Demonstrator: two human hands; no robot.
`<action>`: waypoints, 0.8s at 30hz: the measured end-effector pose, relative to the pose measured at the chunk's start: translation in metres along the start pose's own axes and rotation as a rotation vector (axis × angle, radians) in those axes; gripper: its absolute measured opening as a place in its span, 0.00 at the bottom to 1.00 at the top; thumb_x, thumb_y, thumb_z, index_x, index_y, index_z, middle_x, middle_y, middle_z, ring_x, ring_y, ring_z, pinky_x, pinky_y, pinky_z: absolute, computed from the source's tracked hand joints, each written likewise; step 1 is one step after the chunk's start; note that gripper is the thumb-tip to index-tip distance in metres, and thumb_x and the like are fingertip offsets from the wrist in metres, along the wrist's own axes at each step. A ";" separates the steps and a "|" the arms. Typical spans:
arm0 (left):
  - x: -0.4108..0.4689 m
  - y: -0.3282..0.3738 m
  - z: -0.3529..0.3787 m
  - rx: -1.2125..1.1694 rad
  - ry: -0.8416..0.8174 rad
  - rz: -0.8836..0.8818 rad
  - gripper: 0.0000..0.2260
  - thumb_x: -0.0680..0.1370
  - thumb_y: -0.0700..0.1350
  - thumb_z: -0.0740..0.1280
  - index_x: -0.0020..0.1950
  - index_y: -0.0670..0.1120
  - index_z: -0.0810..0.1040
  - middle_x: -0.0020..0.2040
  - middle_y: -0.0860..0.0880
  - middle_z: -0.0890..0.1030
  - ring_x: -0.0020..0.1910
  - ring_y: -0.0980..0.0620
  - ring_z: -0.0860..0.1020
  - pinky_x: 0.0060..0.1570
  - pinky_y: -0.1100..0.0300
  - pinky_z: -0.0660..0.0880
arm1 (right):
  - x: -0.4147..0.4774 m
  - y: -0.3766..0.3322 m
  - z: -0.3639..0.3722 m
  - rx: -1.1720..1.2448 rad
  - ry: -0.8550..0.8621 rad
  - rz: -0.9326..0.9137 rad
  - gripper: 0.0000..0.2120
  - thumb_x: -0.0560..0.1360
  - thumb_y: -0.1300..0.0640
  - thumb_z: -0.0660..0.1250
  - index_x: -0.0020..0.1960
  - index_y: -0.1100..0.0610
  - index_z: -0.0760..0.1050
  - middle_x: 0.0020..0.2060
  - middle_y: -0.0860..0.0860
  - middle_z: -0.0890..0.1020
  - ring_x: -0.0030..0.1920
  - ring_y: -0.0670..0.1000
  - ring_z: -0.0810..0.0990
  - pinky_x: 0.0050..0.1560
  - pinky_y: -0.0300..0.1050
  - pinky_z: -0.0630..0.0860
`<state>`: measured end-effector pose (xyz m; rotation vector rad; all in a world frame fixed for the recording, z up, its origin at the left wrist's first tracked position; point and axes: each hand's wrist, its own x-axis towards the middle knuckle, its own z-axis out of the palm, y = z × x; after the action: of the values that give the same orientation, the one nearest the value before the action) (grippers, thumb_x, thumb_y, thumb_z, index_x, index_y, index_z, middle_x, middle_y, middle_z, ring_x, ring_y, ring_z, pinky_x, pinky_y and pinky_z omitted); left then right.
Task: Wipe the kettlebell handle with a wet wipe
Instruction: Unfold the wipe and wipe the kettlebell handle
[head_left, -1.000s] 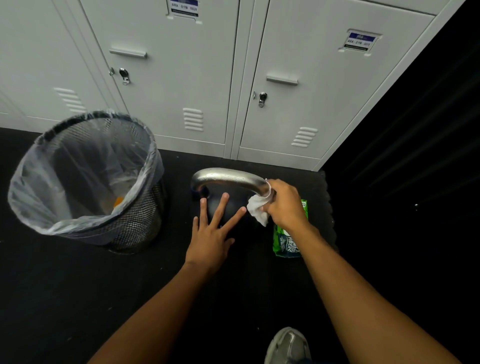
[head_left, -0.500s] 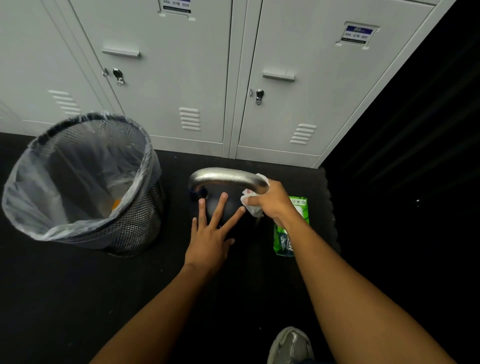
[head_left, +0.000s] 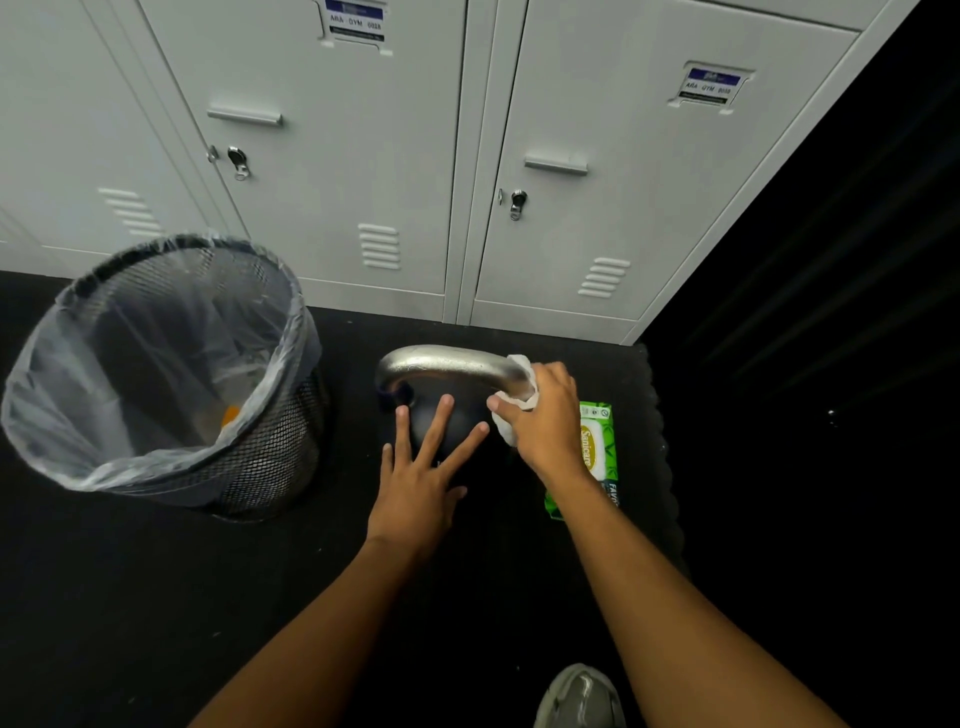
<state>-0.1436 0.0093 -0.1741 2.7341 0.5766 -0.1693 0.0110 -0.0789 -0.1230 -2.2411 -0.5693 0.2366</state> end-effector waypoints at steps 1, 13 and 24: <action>0.000 0.000 0.000 0.002 -0.001 -0.001 0.40 0.82 0.54 0.63 0.77 0.69 0.32 0.77 0.56 0.23 0.76 0.36 0.26 0.77 0.36 0.47 | 0.000 0.001 -0.001 0.051 -0.042 0.051 0.22 0.70 0.54 0.77 0.63 0.52 0.78 0.52 0.50 0.77 0.56 0.52 0.74 0.56 0.49 0.73; 0.001 0.000 -0.003 -0.004 -0.023 0.003 0.40 0.82 0.54 0.63 0.77 0.69 0.33 0.77 0.56 0.23 0.76 0.35 0.26 0.77 0.35 0.47 | 0.012 -0.018 -0.011 0.162 -0.230 0.149 0.12 0.73 0.58 0.75 0.53 0.57 0.76 0.46 0.51 0.82 0.43 0.47 0.79 0.38 0.29 0.72; 0.000 0.000 -0.005 -0.037 -0.017 0.005 0.41 0.82 0.52 0.64 0.76 0.71 0.32 0.77 0.57 0.24 0.76 0.37 0.26 0.78 0.34 0.48 | -0.025 -0.025 -0.006 0.262 -0.086 0.024 0.38 0.74 0.69 0.67 0.79 0.48 0.60 0.78 0.46 0.63 0.77 0.48 0.59 0.74 0.46 0.62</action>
<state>-0.1433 0.0114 -0.1696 2.6954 0.5620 -0.1784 -0.0171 -0.0802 -0.1010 -1.9925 -0.5250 0.3984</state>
